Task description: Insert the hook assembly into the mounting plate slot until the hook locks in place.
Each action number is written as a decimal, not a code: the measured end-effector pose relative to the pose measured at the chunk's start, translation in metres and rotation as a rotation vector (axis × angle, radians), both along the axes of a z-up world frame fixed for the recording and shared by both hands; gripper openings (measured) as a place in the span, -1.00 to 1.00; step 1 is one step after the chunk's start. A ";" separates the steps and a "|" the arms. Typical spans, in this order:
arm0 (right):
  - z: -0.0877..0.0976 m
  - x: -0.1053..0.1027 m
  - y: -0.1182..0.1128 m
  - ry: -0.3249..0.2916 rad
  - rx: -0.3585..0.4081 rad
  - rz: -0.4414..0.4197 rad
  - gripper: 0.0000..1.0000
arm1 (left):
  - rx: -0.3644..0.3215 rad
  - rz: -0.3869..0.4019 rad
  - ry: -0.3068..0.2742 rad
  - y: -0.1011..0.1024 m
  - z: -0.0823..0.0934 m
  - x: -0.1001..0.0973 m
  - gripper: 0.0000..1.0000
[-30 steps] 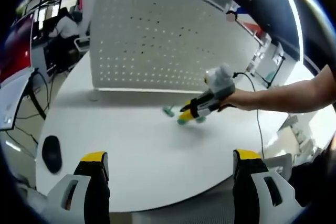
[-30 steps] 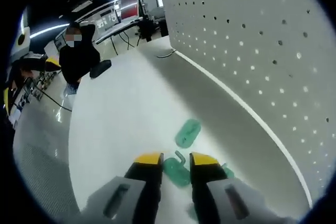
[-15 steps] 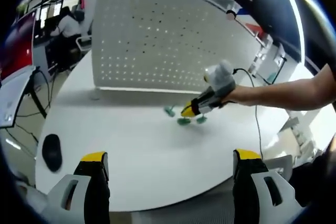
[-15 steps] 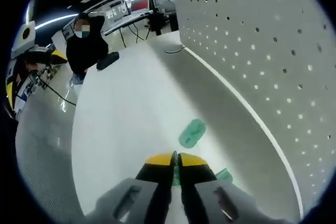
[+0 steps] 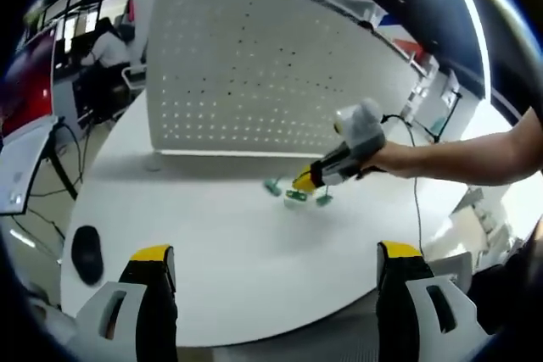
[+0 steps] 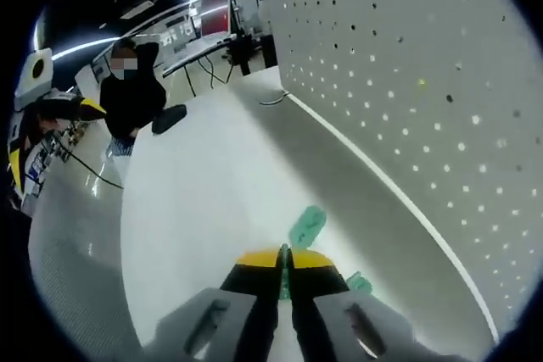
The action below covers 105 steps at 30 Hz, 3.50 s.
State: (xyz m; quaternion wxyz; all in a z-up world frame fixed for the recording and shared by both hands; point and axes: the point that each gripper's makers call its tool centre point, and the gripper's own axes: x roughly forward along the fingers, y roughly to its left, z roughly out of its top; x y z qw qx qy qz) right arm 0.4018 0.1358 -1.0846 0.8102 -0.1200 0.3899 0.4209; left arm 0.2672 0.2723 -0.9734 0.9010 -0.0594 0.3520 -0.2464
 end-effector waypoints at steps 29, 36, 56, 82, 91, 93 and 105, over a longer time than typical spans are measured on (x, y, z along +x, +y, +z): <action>0.148 -0.031 -0.009 -0.169 0.341 -0.269 -1.00 | -0.125 -0.047 -0.063 -0.036 0.035 0.013 1.00; 0.182 -0.060 -0.004 -0.202 0.465 -0.342 -1.00 | -0.156 -0.052 -0.060 -0.050 0.036 0.015 0.97; 0.214 -0.098 0.032 -0.213 0.656 -0.386 -1.00 | -0.243 -0.110 -0.050 -0.076 0.051 0.021 0.39; 0.242 -0.109 0.049 -0.313 0.712 -0.351 -1.00 | -0.476 -0.135 -0.071 -0.089 0.093 0.017 -0.82; 0.251 -0.111 0.048 -0.344 0.737 -0.361 -1.00 | -0.512 -0.133 -0.060 -0.093 0.098 0.018 -0.88; 0.252 -0.111 0.048 -0.349 0.739 -0.362 -1.00 | -0.521 -0.130 -0.057 -0.093 0.099 0.018 -0.88; 0.251 -0.115 0.047 -0.390 0.711 -0.354 -1.00 | -0.533 -0.124 -0.048 -0.095 0.098 0.019 -0.95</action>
